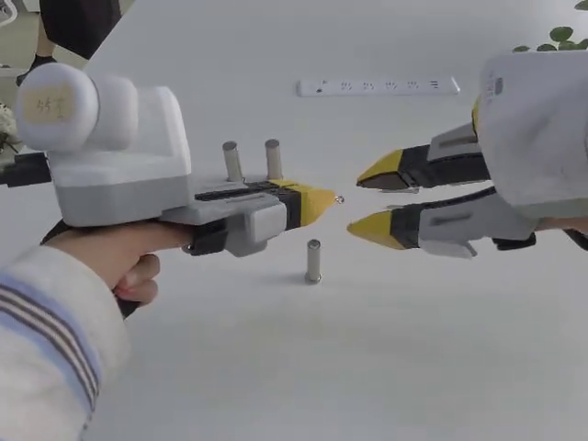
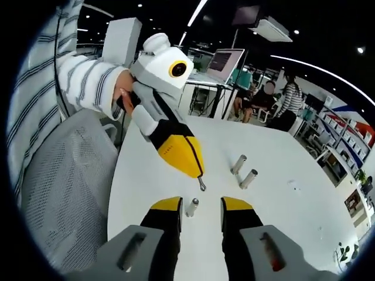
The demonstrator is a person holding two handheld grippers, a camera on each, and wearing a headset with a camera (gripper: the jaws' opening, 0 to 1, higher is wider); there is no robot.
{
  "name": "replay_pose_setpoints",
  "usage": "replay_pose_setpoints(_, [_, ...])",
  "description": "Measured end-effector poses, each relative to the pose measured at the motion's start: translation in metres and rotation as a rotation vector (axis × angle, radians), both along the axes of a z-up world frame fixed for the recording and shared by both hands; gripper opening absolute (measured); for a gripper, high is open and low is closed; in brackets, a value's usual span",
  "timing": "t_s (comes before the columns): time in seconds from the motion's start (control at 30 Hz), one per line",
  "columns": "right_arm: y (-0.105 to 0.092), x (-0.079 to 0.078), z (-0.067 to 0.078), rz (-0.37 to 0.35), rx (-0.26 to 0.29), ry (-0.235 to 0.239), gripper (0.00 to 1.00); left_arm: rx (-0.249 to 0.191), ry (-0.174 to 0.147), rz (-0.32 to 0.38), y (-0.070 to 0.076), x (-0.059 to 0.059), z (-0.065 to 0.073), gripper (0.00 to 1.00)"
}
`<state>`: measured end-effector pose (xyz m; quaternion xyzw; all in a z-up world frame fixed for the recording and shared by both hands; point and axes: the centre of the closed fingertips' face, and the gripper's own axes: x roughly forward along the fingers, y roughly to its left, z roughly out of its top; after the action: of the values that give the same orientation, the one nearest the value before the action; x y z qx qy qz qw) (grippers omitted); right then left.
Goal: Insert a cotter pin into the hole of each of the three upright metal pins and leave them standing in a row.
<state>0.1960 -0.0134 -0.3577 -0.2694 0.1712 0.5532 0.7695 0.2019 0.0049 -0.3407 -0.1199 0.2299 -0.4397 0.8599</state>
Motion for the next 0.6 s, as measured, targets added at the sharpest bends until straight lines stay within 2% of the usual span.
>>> replay_pose_setpoints(0.03, [0.0,0.0,0.0,0.003,0.016,0.023,0.21,0.005,-0.009,-0.006,0.0,-0.001,0.0,0.0])
replay_pose_setpoints(0.1, [0.0,0.0,0.0,0.007,0.029,0.039,0.2,0.026,-0.038,-0.02,0.001,-0.002,0.0,0.0])
replay_pose_setpoints(0.13, [0.0,0.0,-0.001,0.01,0.029,0.04,0.21,0.039,-0.071,-0.03,0.002,-0.001,0.001,0.0])
replay_pose_setpoints(0.2, [0.0,0.0,-0.003,0.006,0.035,0.055,0.21,0.053,-0.105,-0.04,0.003,-0.003,0.001,0.0])
replay_pose_setpoints(0.27, [0.001,-0.001,-0.004,0.01,0.052,0.089,0.21,0.065,-0.121,-0.051,0.004,-0.004,0.001,0.0])
replay_pose_setpoints(0.37, [0.003,-0.005,-0.004,0.026,0.081,0.134,0.2,0.087,-0.162,-0.079,0.005,-0.007,0.002,0.0])
replay_pose_setpoints(0.4, [0.004,-0.006,-0.003,0.029,0.092,0.149,0.19,0.086,-0.161,-0.081,0.005,-0.007,0.002,0.0])
replay_pose_setpoints(0.5, [0.007,-0.01,0.0,0.046,0.118,0.185,0.18,0.103,-0.194,-0.105,0.004,-0.008,0.003,0.0])
replay_pose_setpoints(0.6, [0.012,-0.014,0.004,0.055,0.142,0.22,0.16,0.096,-0.225,-0.13,0.003,-0.011,0.008,0.0])
